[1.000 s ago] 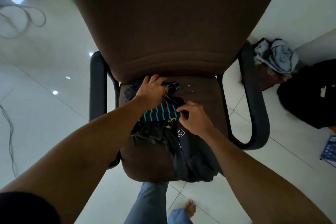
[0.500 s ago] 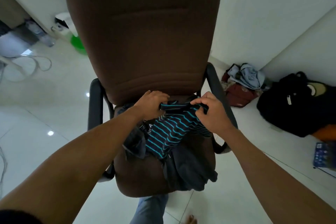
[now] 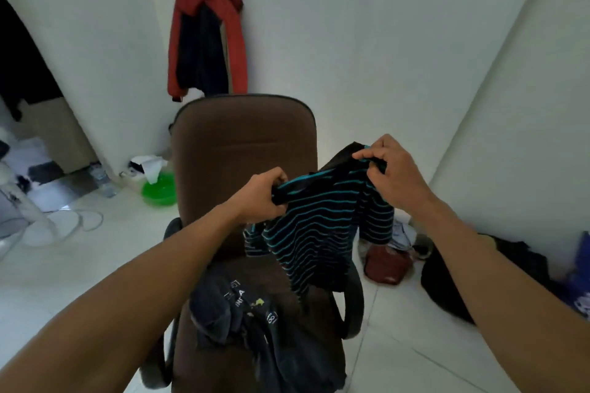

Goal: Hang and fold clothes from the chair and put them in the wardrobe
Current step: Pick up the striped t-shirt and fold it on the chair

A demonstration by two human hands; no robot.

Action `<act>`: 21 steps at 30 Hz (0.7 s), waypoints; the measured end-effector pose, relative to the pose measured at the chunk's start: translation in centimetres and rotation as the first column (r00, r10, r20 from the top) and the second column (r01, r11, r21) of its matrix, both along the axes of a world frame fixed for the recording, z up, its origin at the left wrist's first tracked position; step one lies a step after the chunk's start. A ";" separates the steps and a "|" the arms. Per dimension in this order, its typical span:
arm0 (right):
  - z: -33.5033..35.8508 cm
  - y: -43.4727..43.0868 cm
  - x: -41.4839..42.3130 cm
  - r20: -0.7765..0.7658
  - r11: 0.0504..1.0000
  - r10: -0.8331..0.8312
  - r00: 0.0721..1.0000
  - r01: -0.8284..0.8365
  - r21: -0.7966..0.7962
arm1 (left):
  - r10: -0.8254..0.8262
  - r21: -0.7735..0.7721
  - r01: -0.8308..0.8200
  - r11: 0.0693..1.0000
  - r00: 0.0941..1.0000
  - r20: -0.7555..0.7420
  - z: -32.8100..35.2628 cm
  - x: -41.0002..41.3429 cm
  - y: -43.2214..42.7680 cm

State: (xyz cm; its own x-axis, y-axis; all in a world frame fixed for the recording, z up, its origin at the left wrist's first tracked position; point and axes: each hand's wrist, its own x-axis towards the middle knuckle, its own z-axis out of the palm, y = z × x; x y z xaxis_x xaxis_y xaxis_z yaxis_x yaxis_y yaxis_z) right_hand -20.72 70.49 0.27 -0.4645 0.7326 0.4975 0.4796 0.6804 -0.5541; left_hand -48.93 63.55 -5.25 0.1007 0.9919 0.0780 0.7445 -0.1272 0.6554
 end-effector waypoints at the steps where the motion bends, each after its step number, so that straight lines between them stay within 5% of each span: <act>1: 2.0 -0.3 0.8 -0.006 1.000 -0.008 1.000 0.009 0.030 | 0.014 0.047 -0.014 0.999 1.000 -0.013 2.3 0.2 -0.5; 11: 19.7 -3.1 6.6 0.075 0.977 -0.077 0.994 0.060 0.206 | 0.160 0.270 -0.077 0.960 0.940 -0.301 23.5 1.6 -5.4; 21: 29.0 -6.9 11.0 -0.047 0.942 -0.126 0.991 0.135 0.308 | 0.076 0.455 0.054 0.889 0.962 -0.261 34.0 6.3 -9.0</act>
